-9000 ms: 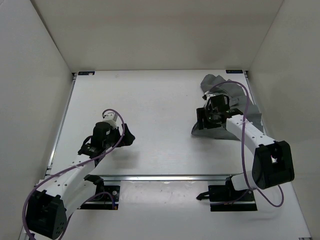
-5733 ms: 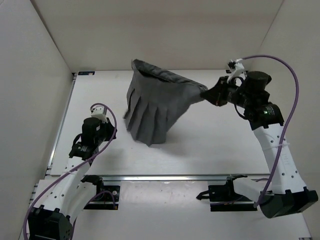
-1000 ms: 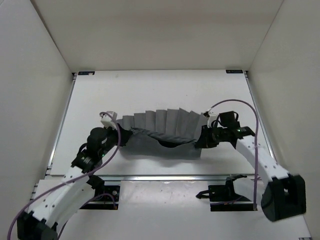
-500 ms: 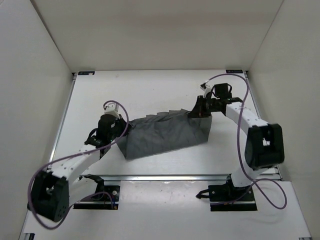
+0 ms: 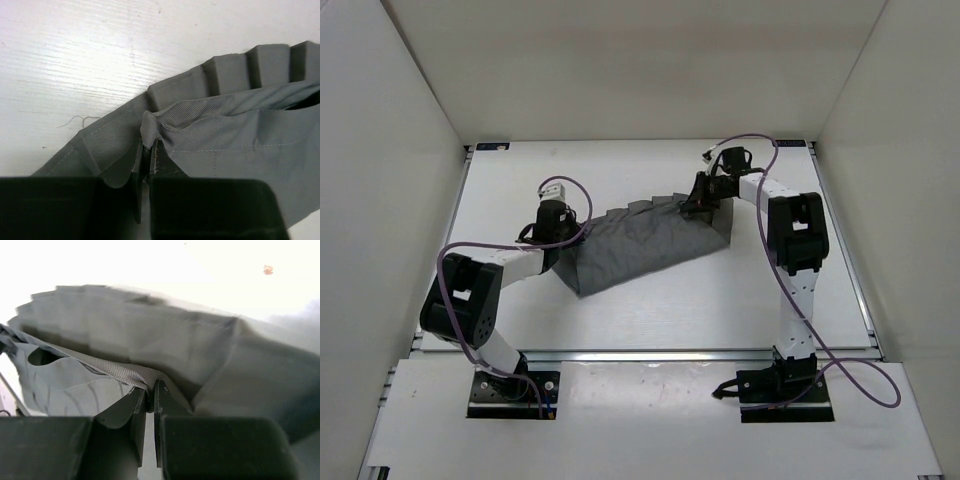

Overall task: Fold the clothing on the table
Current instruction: Fold the skirt

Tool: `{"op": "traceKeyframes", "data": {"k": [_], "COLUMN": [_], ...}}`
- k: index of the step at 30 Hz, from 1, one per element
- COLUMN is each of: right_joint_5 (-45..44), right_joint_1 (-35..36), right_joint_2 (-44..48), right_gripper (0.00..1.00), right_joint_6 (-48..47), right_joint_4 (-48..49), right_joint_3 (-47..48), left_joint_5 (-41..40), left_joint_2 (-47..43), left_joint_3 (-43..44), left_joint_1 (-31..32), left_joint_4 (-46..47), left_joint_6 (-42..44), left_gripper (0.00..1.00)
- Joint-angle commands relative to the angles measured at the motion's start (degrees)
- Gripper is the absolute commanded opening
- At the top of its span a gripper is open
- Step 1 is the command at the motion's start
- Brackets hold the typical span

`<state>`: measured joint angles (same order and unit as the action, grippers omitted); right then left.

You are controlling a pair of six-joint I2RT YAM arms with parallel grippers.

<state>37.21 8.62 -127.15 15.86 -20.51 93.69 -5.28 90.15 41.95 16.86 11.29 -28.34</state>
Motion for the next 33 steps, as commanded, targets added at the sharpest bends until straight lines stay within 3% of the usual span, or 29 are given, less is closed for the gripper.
{"op": "traceKeyframes", "data": {"k": [1, 2, 4, 6, 7, 8, 9, 10, 13, 16, 24, 33], "right_joint_5": [-6.71, -6.19, -5.75, -6.62, -6.8, -6.37, -6.45, -6.97, -9.43, -12.24, -13.04, -15.42], "right_joint_1": [-1.33, -1.24, -1.24, -1.15, -1.24, -0.89, -0.89, -0.8, 0.25, -0.36, -8.18, -12.05], "right_joint_2": [-2.74, -3.01, -3.98, -3.81, -3.54, -3.45, -2.93, -0.84, 5.48, 12.79, 24.93, 23.98], "right_gripper": [0.0, 0.0, 0.0, 0.03, 0.08, 0.27, 0.37, 0.41, 0.51, 0.58, 0.57, 0.58], "right_joint_6": [-1.62, -1.62, -1.53, -1.88, -2.23, -2.58, -3.37, -3.9, -6.01, -5.32, -2.41, -2.85], "right_joint_4": [-3.82, -4.62, -4.8, -5.85, -5.85, -6.03, -5.86, -5.42, -3.67, -3.13, 1.52, 1.09], "right_joint_3": [5.18, 5.54, 5.45, 5.45, 5.54, 5.71, 5.54, 5.63, 3.79, 0.89, -18.52, -21.88], "left_joint_5": [-3.07, -2.72, -2.63, -1.58, -0.71, -0.26, -0.17, -0.08, -0.7, 2.01, 3.95, 1.68], "left_joint_2": [0.99, 1.69, 2.31, 2.75, 2.66, 2.75, 1.79, 0.48, -4.09, -6.73, -12.62, -12.71], "left_joint_3": [1.72, 2.08, 1.99, 2.69, 3.13, 3.39, 3.4, 3.48, 3.31, 5.41, -0.2, -3.37], "left_joint_1": [-1.75, -1.66, -1.74, -2.62, -2.8, -2.89, -3.15, -3.41, -3.33, -4.29, -4.56, -3.86], "left_joint_4": [-1.88, -1.62, -1.36, -1.27, -1.36, -1.44, -1.45, -1.27, -0.92, -7.57, -16.47, -21.66], "left_joint_6": [1.09, 1.0, 1.0, 0.65, 0.74, 0.91, 0.74, 0.65, 0.13, 0.04, -3.48, -5.49], "left_gripper": [0.13, 0.27, 0.28, 0.42, 0.55, 0.58, 0.62, 0.64, 0.66, 0.65, 0.64, 0.64]}}
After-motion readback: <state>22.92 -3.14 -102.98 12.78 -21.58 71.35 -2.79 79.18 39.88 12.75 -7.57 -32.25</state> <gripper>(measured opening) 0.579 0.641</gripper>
